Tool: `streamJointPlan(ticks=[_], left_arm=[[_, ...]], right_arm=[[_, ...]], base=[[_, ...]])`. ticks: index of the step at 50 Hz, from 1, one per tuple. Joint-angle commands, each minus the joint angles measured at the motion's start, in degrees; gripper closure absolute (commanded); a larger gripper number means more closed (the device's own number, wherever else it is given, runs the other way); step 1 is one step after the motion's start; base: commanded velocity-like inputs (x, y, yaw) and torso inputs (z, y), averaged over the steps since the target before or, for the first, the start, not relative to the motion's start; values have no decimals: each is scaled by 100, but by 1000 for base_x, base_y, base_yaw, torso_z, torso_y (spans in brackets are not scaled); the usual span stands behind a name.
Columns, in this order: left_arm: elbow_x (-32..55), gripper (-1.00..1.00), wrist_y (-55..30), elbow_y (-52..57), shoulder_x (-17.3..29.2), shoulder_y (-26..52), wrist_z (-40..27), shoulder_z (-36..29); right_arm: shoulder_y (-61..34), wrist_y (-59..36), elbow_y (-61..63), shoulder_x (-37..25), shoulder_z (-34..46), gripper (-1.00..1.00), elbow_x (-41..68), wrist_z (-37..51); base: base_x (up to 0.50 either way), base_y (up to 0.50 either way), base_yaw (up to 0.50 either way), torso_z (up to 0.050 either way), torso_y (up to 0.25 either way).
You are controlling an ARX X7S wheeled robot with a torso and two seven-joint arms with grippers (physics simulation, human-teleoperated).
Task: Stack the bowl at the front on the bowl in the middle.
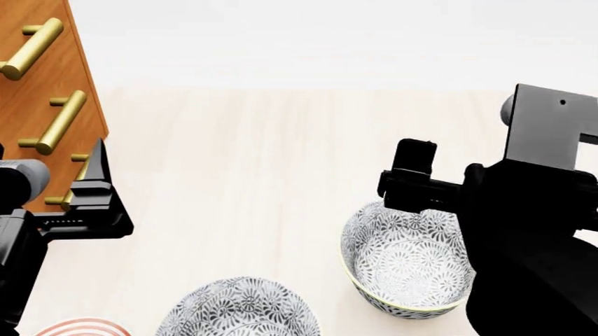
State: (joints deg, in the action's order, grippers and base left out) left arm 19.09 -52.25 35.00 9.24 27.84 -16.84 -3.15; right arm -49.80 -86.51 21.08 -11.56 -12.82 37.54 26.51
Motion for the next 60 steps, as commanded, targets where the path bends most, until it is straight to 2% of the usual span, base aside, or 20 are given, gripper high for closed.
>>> streamJointPlan(ticks=[1,16,17,18,19,47,60], left_arm=[[44,-100,16,-11,25,6,-35,-38],[102,-100,9,34,70,-28,-85,-56],[103,-100,13,31,72,-30,-88,-62],[84,-100,9,3,82,7,-87,-116],[88,-100,6,11,87,6,-92,-117],[169,-100,46,47,165,-22,-179,-180],[193,-100,94,-10,201,-20,-203,-211]], right_arm=[[-864,-301,-1643,-448,-296,-100,1733,1228],[-1264,-52,-3377,-801,-404,-100,1723,1221],[-1265,27,-3425,-837,-354,-100,1677,1202],[-1090,609,-4284,-1080,270,-100,1254,465],[-1124,677,-4436,-1106,363,-100,1201,378],[-1077,1037,-5200,-1184,921,-100,949,-104],[-1080,1524,-5861,-1200,1170,-100,760,-586]], base=[[0,0,0,0,0],[0,0,0,0,0],[0,0,0,0,0],[0,0,0,0,0],[0,0,0,0,0],[0,0,0,0,0],[0,0,0,0,0]])
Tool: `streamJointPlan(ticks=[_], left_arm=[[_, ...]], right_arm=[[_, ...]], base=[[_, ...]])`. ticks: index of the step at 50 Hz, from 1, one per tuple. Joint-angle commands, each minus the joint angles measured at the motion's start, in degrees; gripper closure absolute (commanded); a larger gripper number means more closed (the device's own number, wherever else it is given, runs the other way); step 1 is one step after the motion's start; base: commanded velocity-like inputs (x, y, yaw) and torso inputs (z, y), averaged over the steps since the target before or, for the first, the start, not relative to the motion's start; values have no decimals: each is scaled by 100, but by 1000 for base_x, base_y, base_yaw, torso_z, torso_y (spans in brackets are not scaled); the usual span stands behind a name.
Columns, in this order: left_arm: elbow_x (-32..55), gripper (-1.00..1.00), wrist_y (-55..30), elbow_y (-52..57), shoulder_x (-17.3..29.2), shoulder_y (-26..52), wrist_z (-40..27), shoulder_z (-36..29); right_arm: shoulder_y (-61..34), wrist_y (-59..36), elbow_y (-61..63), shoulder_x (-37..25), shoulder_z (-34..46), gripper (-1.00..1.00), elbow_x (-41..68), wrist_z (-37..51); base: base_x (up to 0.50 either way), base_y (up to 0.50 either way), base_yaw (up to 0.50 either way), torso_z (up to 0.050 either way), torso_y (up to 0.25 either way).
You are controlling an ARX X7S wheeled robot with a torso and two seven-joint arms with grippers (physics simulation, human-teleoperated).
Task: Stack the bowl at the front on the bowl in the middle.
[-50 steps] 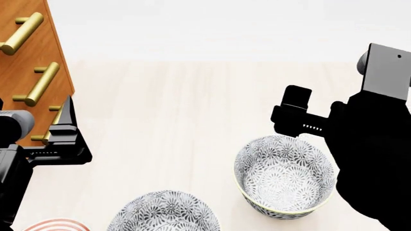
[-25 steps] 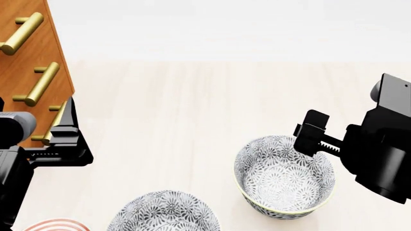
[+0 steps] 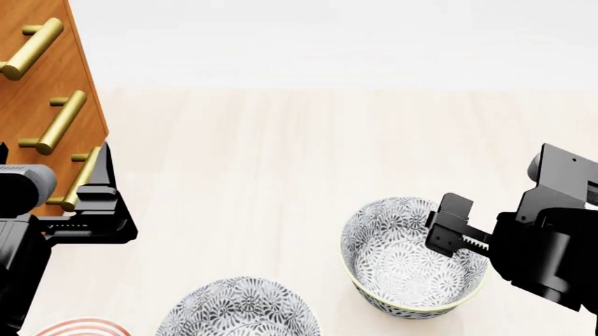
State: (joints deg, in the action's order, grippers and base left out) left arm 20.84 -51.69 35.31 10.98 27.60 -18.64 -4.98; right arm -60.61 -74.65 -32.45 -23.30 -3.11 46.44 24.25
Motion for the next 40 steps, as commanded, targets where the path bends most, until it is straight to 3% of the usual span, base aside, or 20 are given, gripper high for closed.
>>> streamJointPlan(ticks=[1,20,35,36,40], left_arm=[[25,-100,36,-42,29,4,-24,-28],[120,-100,-35,56,83,10,-98,-23],[138,-100,32,38,120,-32,-133,-72],[141,-100,35,22,118,-20,-135,-76],[154,-100,44,16,128,-24,-142,-83]], right_arm=[[-1,365,-555,-29,197,-100,-130,-393],[-395,1118,-2032,-23,683,-100,-542,-1356],[-42,1107,-1711,35,662,-100,-494,-1222],[-40,1095,-1704,33,692,100,-494,-1270],[-63,1087,-1745,46,761,100,-519,-1338]], base=[[0,0,0,0,0],[0,0,0,0,0],[0,0,0,0,0],[0,0,0,0,0],[0,0,0,0,0]])
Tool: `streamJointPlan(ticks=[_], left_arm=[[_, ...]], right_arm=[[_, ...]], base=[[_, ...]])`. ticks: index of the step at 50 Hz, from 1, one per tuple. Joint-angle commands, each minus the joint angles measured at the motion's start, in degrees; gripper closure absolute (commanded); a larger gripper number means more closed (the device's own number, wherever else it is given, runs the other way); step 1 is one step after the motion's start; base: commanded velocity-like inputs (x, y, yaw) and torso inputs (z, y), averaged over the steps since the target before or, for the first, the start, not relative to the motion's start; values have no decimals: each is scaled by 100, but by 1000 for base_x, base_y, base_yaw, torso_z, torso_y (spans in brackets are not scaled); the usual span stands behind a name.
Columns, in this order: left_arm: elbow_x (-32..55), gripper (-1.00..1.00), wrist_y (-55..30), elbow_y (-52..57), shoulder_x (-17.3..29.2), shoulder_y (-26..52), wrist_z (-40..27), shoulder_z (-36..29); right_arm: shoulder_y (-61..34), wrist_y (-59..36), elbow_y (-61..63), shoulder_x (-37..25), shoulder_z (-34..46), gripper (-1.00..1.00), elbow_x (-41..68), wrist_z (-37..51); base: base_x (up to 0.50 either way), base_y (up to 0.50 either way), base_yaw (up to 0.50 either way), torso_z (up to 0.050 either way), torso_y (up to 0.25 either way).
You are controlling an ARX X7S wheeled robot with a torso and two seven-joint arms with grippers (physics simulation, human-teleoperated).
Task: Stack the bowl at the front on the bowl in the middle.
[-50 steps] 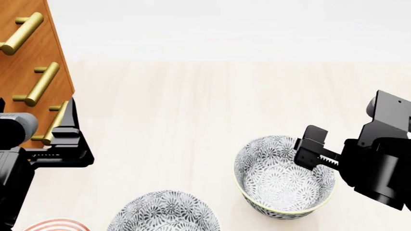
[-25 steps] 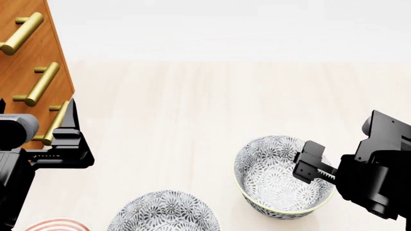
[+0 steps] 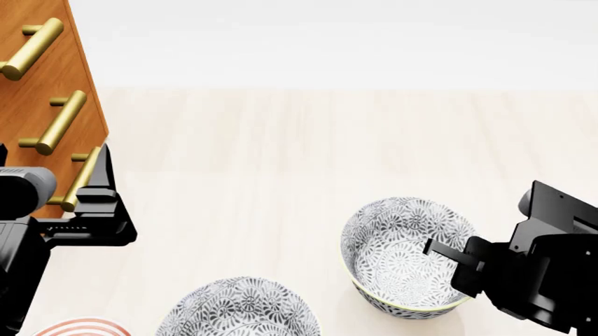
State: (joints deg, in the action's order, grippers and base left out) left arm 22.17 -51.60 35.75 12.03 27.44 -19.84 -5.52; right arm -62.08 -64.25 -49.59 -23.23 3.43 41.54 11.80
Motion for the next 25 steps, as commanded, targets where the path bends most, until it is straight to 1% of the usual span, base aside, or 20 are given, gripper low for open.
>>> streamJointPlan(ticks=[1,12,14,19,25], left_arm=[[33,-100,30,-18,26,-14,-25,-22],[66,-100,48,-56,51,10,-51,-39],[92,-100,20,-47,53,25,-58,-25],[146,-100,-33,13,63,26,-85,1],[169,-100,-16,3,77,20,-96,1]], right_arm=[[84,47,-28,37,110,100,-28,-98],[41,1,14,43,126,100,-16,-77],[69,-135,232,27,26,100,75,65],[88,-756,1223,-75,-413,100,455,725],[91,-1324,1917,-100,-847,100,817,1284]], base=[[0,0,0,0,0],[0,0,0,0,0],[0,0,0,0,0],[0,0,0,0,0],[0,0,0,0,0]])
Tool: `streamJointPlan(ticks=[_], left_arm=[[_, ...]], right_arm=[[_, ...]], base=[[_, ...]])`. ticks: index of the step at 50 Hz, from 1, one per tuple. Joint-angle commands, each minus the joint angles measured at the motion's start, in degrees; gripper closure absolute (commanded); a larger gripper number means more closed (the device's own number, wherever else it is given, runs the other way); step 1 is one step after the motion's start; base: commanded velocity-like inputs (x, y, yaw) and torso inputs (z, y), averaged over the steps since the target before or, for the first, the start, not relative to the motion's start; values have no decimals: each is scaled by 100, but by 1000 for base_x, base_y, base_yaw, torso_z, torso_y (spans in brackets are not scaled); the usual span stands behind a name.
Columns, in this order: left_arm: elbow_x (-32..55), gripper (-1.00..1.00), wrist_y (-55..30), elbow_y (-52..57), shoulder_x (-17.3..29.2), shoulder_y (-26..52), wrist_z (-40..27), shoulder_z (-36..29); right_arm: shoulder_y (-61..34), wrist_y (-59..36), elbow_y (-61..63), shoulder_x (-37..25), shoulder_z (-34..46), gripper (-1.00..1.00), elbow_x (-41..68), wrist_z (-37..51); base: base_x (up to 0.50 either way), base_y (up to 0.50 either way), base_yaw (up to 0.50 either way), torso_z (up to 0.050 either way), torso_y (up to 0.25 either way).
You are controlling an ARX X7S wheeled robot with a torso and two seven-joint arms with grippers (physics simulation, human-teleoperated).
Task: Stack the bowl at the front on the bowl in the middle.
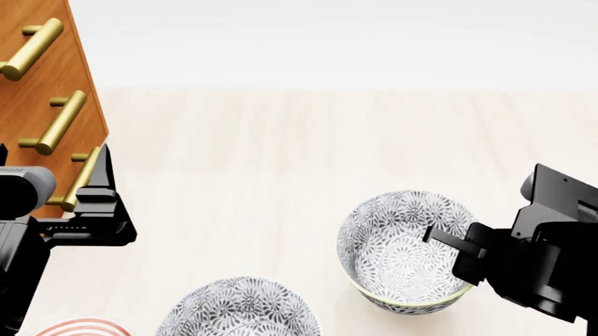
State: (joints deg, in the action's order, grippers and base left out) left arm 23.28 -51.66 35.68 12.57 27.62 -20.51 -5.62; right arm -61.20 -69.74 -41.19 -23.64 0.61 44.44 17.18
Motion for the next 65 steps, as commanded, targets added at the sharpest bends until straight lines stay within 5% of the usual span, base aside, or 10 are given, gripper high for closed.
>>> streamJointPlan(ticks=[1,12,21,28,47,65], left_arm=[[73,-100,-19,15,26,1,-30,24],[119,-100,2,-12,54,-10,-53,30],[134,-100,23,-81,63,32,-78,9],[118,-100,75,-150,72,59,-91,-39],[273,-100,-90,39,112,145,-193,19],[366,-100,-98,114,159,117,-249,46]], right_arm=[[-2,-851,1186,-62,-592,100,557,830],[-114,-1996,2180,24,-1304,100,1448,1935],[-254,-1933,2378,-621,-565,100,6177,5713],[-176,-1501,3080,-803,248,100,7981,6842],[-183,-448,4881,-922,1688,100,9259,7053],[354,-1082,4570,-166,1646,100,7806,5747]], base=[[0,0,0,0,0],[0,0,0,0,0],[0,0,0,0,0],[0,0,0,0,1],[0,0,0,0,0],[0,0,0,0,0]])
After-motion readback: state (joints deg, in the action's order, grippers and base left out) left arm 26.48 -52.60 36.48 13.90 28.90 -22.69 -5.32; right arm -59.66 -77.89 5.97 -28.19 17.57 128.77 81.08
